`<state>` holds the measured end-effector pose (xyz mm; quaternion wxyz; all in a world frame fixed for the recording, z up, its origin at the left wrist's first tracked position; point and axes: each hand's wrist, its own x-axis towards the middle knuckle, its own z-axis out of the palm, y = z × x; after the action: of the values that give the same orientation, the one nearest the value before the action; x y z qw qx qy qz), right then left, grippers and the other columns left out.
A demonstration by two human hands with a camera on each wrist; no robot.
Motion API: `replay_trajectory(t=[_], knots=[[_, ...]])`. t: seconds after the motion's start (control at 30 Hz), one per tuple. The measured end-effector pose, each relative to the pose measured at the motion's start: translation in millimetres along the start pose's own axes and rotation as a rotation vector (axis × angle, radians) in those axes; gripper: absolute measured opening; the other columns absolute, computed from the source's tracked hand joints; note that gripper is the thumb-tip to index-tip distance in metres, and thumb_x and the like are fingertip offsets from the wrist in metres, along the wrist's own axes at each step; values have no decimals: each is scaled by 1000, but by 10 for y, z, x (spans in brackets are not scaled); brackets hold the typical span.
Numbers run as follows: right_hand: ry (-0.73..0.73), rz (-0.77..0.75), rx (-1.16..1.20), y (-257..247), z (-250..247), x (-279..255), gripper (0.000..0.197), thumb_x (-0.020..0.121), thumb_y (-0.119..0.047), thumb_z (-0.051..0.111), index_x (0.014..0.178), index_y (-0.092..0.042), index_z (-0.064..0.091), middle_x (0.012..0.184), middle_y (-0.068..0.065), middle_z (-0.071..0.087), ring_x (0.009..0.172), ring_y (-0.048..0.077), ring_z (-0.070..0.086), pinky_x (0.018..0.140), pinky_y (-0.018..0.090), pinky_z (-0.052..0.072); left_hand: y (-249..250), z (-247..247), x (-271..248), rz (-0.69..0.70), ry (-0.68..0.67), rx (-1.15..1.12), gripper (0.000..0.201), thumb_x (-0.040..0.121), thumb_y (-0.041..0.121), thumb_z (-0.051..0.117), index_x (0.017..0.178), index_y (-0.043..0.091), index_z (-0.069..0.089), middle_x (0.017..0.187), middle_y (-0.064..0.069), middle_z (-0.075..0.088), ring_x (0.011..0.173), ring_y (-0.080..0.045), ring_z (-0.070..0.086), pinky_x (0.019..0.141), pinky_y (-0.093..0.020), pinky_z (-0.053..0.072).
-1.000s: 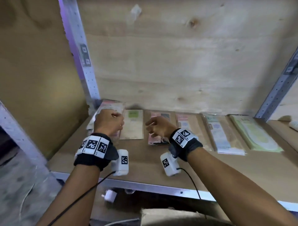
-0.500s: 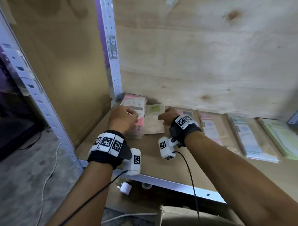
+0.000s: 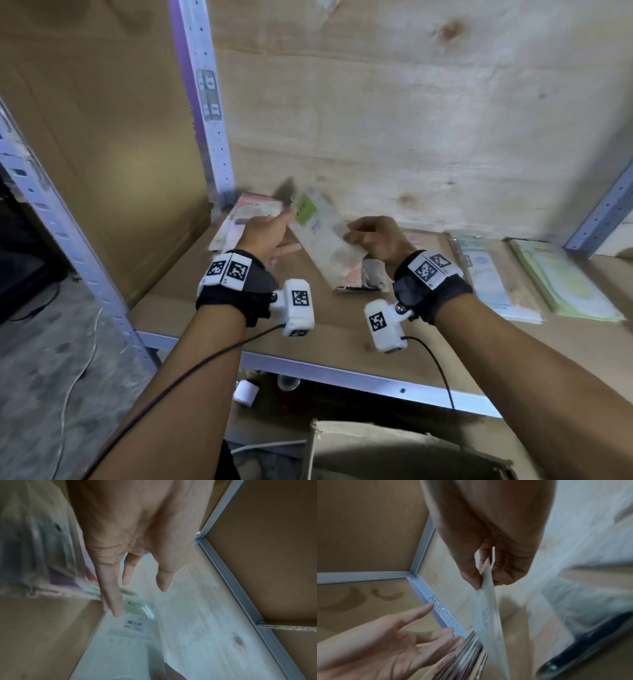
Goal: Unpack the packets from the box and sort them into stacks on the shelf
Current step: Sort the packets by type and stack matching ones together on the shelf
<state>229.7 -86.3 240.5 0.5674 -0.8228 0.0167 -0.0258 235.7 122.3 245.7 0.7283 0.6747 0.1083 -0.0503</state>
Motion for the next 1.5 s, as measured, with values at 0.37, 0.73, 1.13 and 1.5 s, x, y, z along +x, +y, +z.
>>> replay_trajectory(t=[0.37,0.73,1.13,1.5], knots=[[-12,-527,-695,234,-849,-782,31,82,-17,75,112,-21,71,102,2,56,94,12,46,74,8,29,-82,975,-117,-64,-266,-310,30,88,33,76,100,11,61,99,-16,74,89,-22,74,65,-32,63],[100,40,-134,820,-1672,-990,35,90,-37,69,119,-19,64,111,7,69,102,23,67,82,42,55,-448,1647,-34,-113,-408,-219,22,89,17,75,108,10,67,98,-10,79,82,-18,78,62,-27,60],[-208,121,165,1028,-1884,-1066,35,90,0,66,124,2,59,98,13,70,88,21,65,74,21,51,-615,1735,106,74,-90,92,27,83,47,77,77,23,66,79,0,79,65,-15,71,43,-21,48],[-77,56,264,1135,-1883,-1050,26,89,1,67,114,2,63,100,21,70,85,20,68,83,24,51,-579,1744,-77,-127,-236,-252,28,84,37,78,94,14,66,102,-11,79,88,-19,75,76,-33,60]])
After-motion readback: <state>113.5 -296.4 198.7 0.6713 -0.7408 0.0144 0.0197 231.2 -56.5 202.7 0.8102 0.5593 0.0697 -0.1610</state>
